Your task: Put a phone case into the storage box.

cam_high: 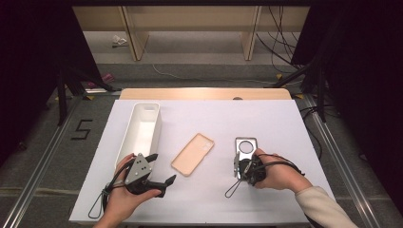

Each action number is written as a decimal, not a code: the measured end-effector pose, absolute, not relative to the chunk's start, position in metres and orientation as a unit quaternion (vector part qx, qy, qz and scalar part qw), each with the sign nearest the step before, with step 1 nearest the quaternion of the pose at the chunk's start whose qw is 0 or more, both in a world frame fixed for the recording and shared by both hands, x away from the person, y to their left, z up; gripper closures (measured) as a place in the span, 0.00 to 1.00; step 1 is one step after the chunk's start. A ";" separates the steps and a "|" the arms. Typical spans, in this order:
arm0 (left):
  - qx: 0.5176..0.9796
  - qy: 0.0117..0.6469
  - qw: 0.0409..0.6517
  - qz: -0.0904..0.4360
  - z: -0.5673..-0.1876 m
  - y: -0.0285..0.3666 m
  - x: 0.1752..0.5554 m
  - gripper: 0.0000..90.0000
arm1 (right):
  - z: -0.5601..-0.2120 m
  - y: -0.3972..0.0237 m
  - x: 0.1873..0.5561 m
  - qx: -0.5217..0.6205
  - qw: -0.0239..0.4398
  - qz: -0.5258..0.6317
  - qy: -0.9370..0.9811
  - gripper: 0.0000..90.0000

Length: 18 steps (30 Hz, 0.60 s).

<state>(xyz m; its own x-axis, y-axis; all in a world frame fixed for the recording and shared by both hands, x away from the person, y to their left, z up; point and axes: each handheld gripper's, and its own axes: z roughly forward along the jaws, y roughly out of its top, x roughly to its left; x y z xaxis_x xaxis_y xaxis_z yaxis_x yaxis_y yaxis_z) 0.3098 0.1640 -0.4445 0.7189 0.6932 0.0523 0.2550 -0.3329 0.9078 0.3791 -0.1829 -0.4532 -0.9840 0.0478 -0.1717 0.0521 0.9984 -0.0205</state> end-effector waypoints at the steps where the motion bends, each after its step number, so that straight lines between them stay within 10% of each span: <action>1: 0.785 0.301 0.493 0.222 -0.444 0.164 0.310 0.09 | -0.454 -0.183 0.379 0.023 0.085 -0.011 0.996 0.78; 18: 0.785 0.301 0.493 0.221 -0.445 0.163 0.310 0.09 | -0.453 -0.179 0.374 0.018 0.080 -0.022 0.996 0.95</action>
<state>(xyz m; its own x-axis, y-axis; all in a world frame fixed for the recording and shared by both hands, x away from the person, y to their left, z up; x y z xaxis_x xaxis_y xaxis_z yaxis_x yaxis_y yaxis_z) 0.3096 0.1633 -0.4449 0.7204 0.6917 0.0503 0.2548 -0.3314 0.9084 0.3738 -0.1793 -0.4534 -0.9867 0.0319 -0.1593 0.0390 0.9984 -0.0417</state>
